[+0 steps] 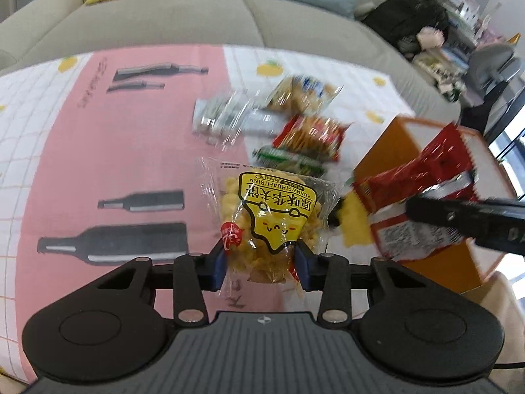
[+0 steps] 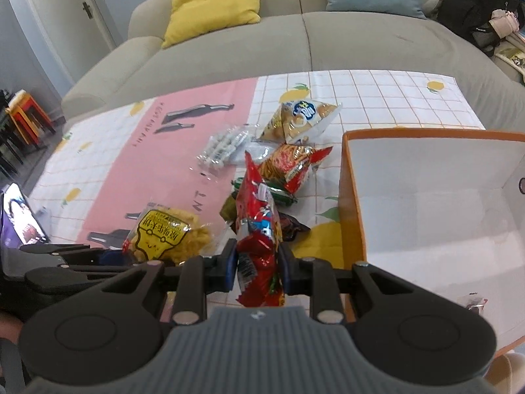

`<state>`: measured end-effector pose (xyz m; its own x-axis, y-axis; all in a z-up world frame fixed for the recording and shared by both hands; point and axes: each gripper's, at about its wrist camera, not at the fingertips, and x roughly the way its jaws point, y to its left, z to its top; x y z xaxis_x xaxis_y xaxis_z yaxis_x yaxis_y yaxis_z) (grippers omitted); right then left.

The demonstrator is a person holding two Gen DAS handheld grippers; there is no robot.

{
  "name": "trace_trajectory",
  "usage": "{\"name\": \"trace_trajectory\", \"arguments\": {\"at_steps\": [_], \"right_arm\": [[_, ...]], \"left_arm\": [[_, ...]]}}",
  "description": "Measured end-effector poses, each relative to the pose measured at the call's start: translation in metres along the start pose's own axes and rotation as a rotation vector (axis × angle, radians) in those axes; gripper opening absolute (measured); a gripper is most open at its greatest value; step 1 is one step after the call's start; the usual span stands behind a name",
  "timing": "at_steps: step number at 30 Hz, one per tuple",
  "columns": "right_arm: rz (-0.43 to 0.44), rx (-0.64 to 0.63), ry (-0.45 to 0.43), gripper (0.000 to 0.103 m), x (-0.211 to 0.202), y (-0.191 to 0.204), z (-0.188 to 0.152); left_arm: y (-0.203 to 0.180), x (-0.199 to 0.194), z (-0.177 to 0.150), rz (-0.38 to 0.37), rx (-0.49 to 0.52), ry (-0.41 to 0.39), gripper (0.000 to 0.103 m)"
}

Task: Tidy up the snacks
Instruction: 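Carry the cracker bag and red chip bag over the orange box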

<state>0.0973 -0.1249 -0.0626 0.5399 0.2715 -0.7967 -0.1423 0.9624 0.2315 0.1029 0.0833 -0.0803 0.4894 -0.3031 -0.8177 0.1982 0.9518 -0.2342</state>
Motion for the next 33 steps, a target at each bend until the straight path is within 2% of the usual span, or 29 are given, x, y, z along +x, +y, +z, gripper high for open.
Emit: {"name": "trace_trajectory", "arguments": {"at_steps": [5,10,15,19,23,27,30,33], "right_arm": [[0.066,0.043,-0.038,0.023,-0.022,-0.009,0.008],[0.089,0.053,-0.098,0.023,-0.051,-0.022,0.019],[0.081,0.051,-0.147,0.023,-0.08,-0.04,0.028],[0.038,0.048,-0.175,0.023,-0.097,-0.06,0.031],[-0.008,0.079,-0.177,0.023,-0.103,-0.088,0.031],[-0.04,0.122,-0.157,0.023,-0.103,-0.117,0.031],[-0.062,0.16,-0.128,0.023,-0.098,-0.14,0.03],[-0.071,0.2,-0.088,0.023,-0.086,-0.162,0.032]], "left_arm": [[-0.019,-0.027,0.014,-0.023,0.02,-0.067,0.045],[-0.049,-0.046,0.032,-0.063,0.065,-0.118,0.045],[-0.088,-0.057,0.05,-0.104,0.144,-0.158,0.044],[-0.122,-0.056,0.063,-0.135,0.22,-0.169,0.044],[-0.153,-0.043,0.072,-0.188,0.278,-0.144,0.044],[-0.171,-0.018,0.081,-0.254,0.297,-0.069,0.044],[-0.184,0.005,0.089,-0.273,0.313,-0.009,0.044],[-0.196,0.026,0.093,-0.257,0.358,0.048,0.044]]}}
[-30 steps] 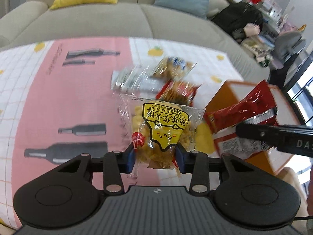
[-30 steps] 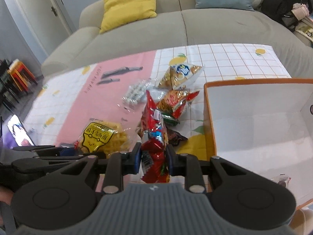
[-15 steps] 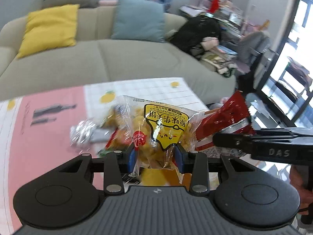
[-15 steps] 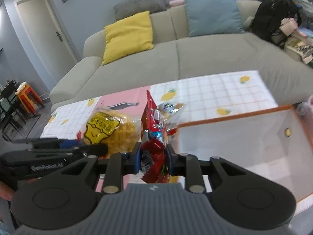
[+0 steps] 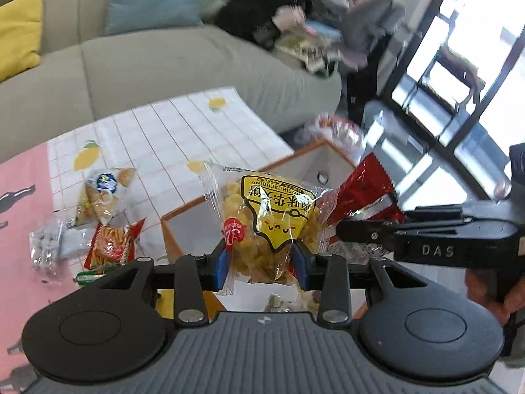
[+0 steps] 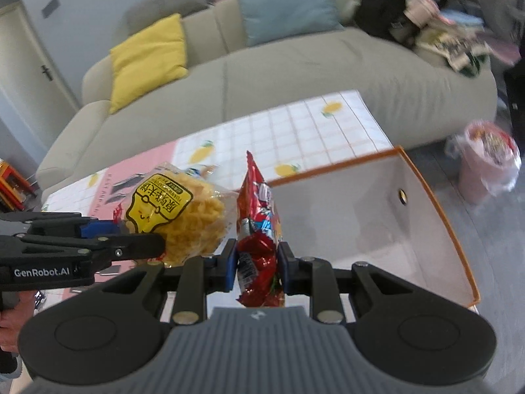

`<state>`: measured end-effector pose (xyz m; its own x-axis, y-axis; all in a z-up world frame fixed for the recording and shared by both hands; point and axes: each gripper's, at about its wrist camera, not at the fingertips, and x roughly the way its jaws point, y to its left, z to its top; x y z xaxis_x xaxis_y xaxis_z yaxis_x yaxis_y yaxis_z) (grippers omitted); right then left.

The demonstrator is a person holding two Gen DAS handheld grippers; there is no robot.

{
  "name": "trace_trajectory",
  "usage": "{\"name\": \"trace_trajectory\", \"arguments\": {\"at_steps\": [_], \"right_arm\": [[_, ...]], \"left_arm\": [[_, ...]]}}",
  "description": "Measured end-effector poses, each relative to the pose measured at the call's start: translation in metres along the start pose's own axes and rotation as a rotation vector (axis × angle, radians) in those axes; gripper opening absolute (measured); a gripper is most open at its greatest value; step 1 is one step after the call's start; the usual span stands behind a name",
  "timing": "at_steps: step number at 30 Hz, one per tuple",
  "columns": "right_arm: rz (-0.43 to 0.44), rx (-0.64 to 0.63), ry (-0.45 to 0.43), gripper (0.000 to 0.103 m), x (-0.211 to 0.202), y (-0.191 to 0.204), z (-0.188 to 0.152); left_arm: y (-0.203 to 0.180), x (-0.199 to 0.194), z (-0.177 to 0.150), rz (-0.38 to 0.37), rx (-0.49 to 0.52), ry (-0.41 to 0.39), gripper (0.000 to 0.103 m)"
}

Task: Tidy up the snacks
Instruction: 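Carry the cracker bag and red chip bag over the orange box, then open both tools to drop the bags into the box and withdraw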

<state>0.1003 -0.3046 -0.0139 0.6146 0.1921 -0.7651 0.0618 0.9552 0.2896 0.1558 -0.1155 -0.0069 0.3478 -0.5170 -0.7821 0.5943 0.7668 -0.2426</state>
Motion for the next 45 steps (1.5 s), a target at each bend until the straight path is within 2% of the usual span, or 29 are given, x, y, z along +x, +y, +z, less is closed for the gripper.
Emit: {"name": "trace_trajectory", "arguments": {"at_steps": [8,10,15,19,22,25,27,28,32,38,43,45], "right_arm": [[-0.064,0.033,0.1,0.023,0.044,-0.029,-0.001],[-0.088,0.025,0.116,0.023,0.054,-0.032,-0.002],[-0.068,0.021,0.16,0.023,0.074,-0.038,-0.003],[-0.059,-0.015,0.179,0.023,0.086,-0.034,0.0],[-0.042,-0.003,0.194,0.023,0.093,-0.036,0.0],[-0.011,0.032,0.215,0.023,0.099,-0.041,-0.001],[-0.004,0.044,0.228,0.023,0.106,-0.04,0.0],[-0.009,0.044,0.233,0.023,0.108,-0.039,-0.001],[-0.03,0.018,0.243,0.023,0.11,-0.034,-0.003],[0.03,0.059,0.264,0.024,0.117,-0.035,0.0],[-0.034,0.047,0.285,0.031,0.121,-0.035,-0.002],[-0.07,0.029,0.29,0.038,0.12,-0.035,-0.003]], "left_arm": [[-0.002,0.06,-0.003,0.047,0.146,0.226,0.044],[-0.006,0.071,-0.008,0.066,0.211,0.271,0.044],[-0.024,0.093,-0.015,0.09,0.4,0.363,0.044],[-0.027,0.105,-0.016,0.106,0.462,0.388,0.044],[-0.026,0.112,-0.017,0.106,0.477,0.405,0.044],[-0.024,0.12,-0.022,0.124,0.505,0.434,0.048],[-0.026,0.122,-0.022,0.136,0.523,0.427,0.052],[-0.026,0.121,-0.024,0.141,0.533,0.412,0.057],[-0.025,0.113,-0.021,0.11,0.524,0.369,0.07],[-0.02,0.09,-0.013,0.095,0.467,0.307,0.072],[-0.017,0.076,-0.01,0.118,0.413,0.278,0.072],[-0.015,0.072,-0.009,0.12,0.401,0.266,0.072]]}}
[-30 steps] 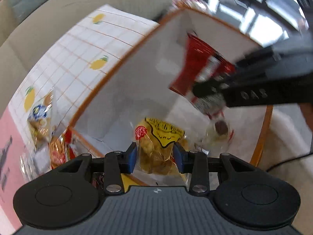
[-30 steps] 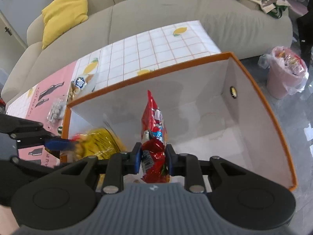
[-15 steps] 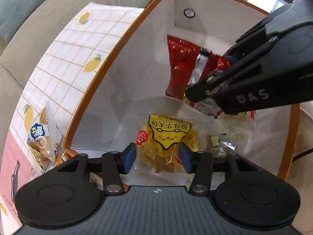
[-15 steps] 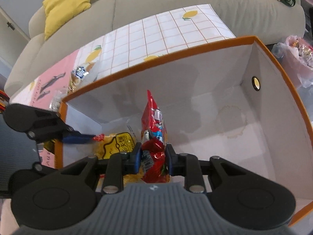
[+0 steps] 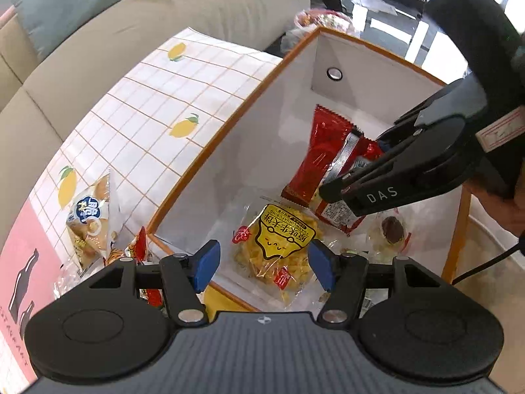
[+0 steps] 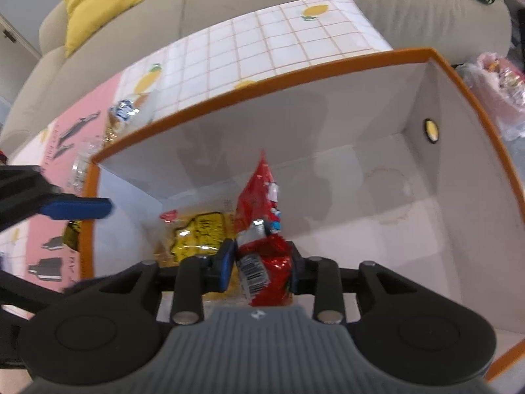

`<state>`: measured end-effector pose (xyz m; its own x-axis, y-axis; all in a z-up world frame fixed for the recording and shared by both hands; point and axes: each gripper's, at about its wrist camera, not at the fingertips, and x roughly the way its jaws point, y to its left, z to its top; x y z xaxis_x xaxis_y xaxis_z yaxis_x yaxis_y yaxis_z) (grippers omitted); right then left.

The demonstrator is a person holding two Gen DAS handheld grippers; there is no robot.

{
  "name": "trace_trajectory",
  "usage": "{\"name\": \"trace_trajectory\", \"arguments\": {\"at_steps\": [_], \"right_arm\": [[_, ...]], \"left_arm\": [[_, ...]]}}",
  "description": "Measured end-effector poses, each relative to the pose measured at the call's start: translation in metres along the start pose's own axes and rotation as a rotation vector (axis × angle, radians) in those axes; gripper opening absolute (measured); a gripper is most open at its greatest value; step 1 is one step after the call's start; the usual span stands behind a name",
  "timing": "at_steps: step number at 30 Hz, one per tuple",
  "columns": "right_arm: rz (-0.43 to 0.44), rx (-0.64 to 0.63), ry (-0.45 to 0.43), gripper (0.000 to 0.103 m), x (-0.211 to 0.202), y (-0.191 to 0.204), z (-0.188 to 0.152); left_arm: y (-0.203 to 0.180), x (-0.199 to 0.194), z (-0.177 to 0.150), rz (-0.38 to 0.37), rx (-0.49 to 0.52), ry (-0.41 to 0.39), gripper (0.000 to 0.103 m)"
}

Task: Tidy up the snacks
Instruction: 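Open both tools to drop the bags into the box and withdraw, then move both open tools back over the snacks on the table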

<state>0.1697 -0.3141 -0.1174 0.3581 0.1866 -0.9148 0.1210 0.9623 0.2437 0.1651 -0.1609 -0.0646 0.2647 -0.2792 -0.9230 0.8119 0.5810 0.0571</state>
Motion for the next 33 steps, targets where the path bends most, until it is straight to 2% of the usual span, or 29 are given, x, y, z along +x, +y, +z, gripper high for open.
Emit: {"name": "trace_trajectory", "arguments": {"at_steps": [5,9,13,17,22,26,27,29,33], "right_arm": [[-0.11,-0.043,-0.004,0.052,-0.004,-0.003,-0.003],[-0.166,-0.039,0.003,0.055,-0.003,-0.011,-0.003],[-0.177,0.003,0.025,0.058,0.002,-0.021,-0.002],[-0.135,0.059,0.041,0.057,0.007,-0.026,-0.002],[-0.135,0.04,0.038,0.058,0.012,-0.021,0.0],[-0.204,-0.008,0.036,0.064,0.008,-0.013,-0.001],[-0.225,-0.026,0.032,0.064,0.007,-0.009,0.0],[-0.264,-0.065,0.016,0.065,0.004,-0.006,-0.002],[-0.298,-0.108,-0.02,0.07,-0.005,-0.002,-0.004]], "left_arm": [[0.003,-0.013,-0.003,0.008,-0.052,-0.017,0.072],[0.008,-0.023,-0.01,0.007,-0.113,-0.051,0.072],[0.017,-0.034,-0.02,0.02,-0.21,-0.087,0.072],[0.031,-0.042,-0.032,0.008,-0.357,-0.089,0.072],[0.043,-0.027,-0.049,-0.072,-0.533,-0.042,0.053],[0.04,-0.014,-0.057,-0.113,-0.587,-0.034,0.032],[0.04,-0.013,-0.057,-0.124,-0.598,-0.038,0.029],[0.039,-0.012,-0.058,-0.142,-0.613,-0.047,0.015],[0.039,-0.01,-0.055,-0.141,-0.62,-0.053,0.014]]}}
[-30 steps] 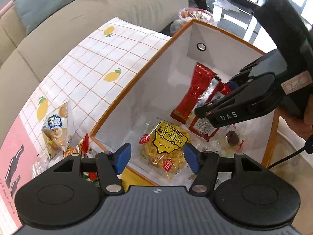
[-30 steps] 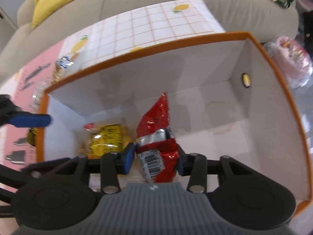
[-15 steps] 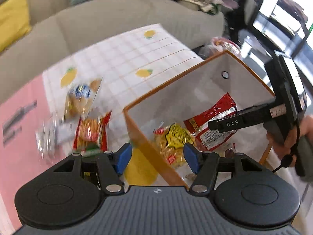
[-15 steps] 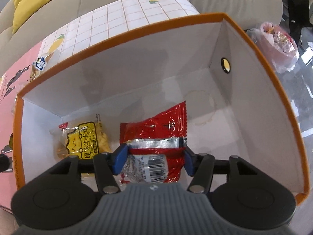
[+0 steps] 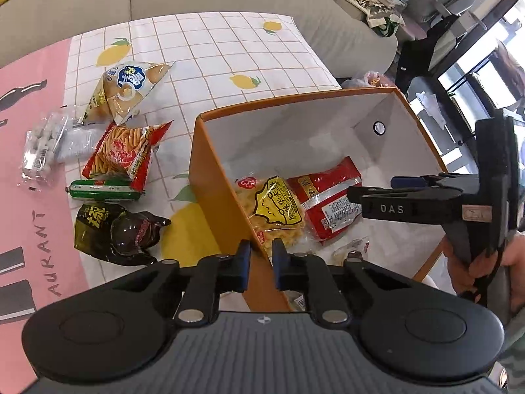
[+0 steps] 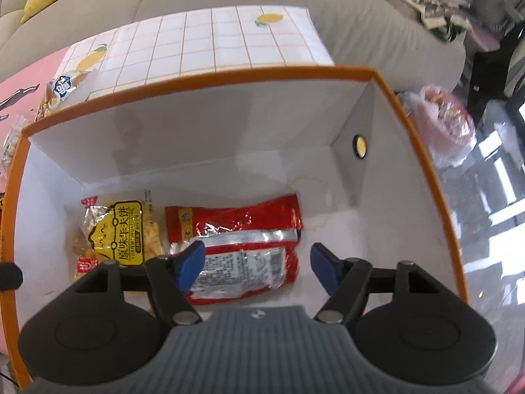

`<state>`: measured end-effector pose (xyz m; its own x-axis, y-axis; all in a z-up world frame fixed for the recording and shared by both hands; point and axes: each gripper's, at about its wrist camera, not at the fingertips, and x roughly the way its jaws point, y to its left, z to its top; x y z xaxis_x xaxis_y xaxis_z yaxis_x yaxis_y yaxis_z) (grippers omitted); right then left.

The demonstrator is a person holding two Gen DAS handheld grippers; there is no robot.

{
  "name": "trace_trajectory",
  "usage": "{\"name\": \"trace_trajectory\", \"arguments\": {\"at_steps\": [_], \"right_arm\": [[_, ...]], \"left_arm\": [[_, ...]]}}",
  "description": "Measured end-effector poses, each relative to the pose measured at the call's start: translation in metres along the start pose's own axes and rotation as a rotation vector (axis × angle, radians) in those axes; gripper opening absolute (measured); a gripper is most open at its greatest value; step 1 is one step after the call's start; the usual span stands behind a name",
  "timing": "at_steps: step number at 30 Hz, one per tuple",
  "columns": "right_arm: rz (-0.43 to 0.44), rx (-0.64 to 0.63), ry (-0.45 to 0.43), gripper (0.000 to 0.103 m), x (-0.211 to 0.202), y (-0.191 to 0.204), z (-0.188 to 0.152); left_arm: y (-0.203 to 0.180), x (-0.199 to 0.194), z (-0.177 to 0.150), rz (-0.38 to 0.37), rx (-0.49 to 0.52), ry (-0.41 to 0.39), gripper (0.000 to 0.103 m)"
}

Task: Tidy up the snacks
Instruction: 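Move both open tools back over the snacks on the table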

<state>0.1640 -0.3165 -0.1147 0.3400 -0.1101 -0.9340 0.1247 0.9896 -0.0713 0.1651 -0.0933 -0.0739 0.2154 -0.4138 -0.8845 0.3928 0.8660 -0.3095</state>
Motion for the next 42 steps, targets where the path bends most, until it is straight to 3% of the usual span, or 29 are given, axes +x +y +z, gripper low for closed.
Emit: {"name": "trace_trajectory", "arguments": {"at_steps": [13,20,23,31,42], "right_arm": [[0.045,-0.01,-0.025,0.07,-0.01,0.012,-0.007],[0.077,-0.008,-0.047,0.071,-0.029,0.023,-0.016],[0.1,0.005,-0.089,0.076,-0.045,0.03,-0.021],[0.166,0.07,-0.215,0.077,-0.085,0.055,-0.041],[0.212,0.066,-0.41,0.08,-0.127,0.114,-0.074]], "left_arm": [[-0.002,0.001,0.014,0.031,0.027,-0.034,0.014],[-0.006,-0.032,0.002,0.049,0.081,-0.126,0.035],[-0.003,-0.047,-0.008,0.068,0.086,-0.165,0.037],[0.016,-0.077,-0.04,0.169,0.112,-0.25,0.044],[0.06,-0.106,-0.084,0.225,0.04,-0.36,0.054]]}}
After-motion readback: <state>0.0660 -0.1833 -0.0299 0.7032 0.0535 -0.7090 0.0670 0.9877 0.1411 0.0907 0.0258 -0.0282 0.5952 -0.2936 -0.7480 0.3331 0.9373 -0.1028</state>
